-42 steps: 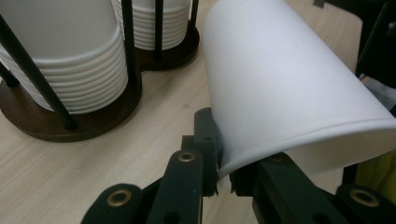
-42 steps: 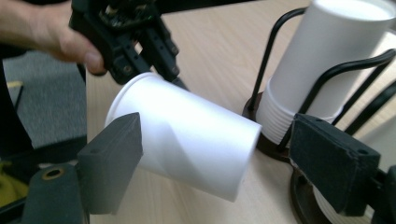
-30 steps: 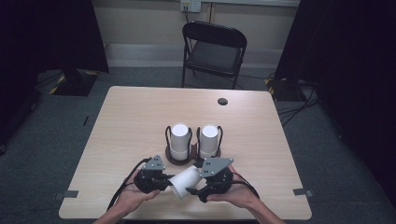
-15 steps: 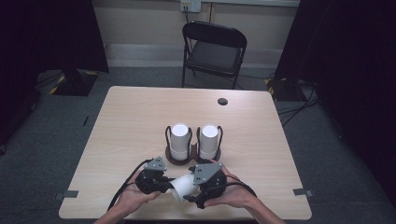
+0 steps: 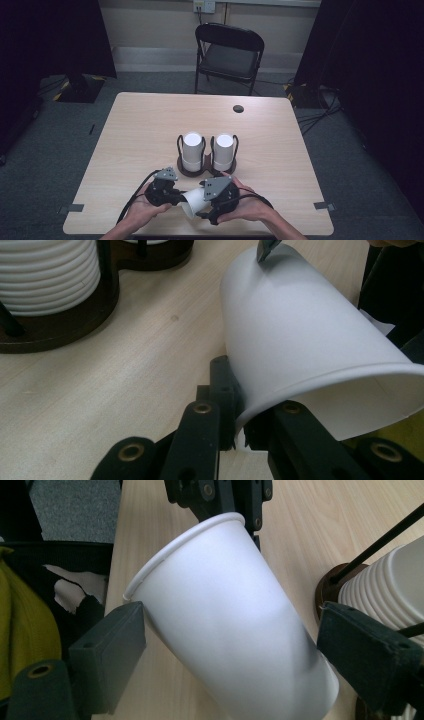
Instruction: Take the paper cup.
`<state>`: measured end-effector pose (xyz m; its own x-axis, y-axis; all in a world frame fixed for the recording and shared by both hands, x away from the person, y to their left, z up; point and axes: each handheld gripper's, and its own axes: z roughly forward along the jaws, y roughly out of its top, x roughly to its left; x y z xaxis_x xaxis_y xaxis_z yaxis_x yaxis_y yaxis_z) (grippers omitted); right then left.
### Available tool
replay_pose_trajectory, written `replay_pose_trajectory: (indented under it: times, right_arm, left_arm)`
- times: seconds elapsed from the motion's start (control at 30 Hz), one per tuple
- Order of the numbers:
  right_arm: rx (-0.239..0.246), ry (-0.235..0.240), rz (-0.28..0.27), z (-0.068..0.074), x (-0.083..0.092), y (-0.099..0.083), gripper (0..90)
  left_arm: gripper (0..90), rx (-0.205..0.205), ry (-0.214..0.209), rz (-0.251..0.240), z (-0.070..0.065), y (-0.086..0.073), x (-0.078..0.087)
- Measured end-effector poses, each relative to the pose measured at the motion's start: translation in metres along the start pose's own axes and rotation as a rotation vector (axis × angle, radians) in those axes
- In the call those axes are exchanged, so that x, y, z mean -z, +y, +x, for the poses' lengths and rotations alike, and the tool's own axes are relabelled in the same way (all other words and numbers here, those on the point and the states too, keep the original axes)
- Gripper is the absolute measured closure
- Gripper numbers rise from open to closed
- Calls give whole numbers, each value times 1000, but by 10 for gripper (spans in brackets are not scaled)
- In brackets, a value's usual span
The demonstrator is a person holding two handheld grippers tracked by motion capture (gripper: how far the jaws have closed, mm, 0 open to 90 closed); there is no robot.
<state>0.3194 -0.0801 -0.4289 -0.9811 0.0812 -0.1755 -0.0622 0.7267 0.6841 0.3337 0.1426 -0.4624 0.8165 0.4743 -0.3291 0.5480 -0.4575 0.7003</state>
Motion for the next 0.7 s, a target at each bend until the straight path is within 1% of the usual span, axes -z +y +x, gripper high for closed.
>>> replay_pose_trajectory:
  times: [0.03, 0.13, 0.23, 0.43, 0.53, 0.6, 0.67, 0.7]
  right_arm:
    - [-2, 2, 1, 0, 0, -1, 116]
    - [5, -3, 6, 1, -1, -2, 108]
    - [8, -4, 14, 2, -4, -2, 110]
    - [29, -10, -1, 6, -8, 1, 110]
    - [38, -6, 3, 8, -11, 2, 120]
    - [35, -7, 12, 9, -14, 1, 125]
    - [28, -6, 11, 9, -16, 2, 131]
    - [32, -9, 9, 10, -16, 3, 132]
  left_arm:
    - [857, -2, 1, 1, 0, 0, 0]
    - [858, 21, -20, -14, 2, 0, 2]
    - [859, 30, -20, -21, 3, -1, 2]
    - [863, 83, -55, -55, 5, -1, 3]
    - [865, 94, -77, -63, 4, -1, 3]
    - [866, 98, -85, -69, 2, -1, 3]
    - [868, 94, -82, -71, 2, 0, 3]
    - [867, 108, -86, -81, 2, 0, 3]
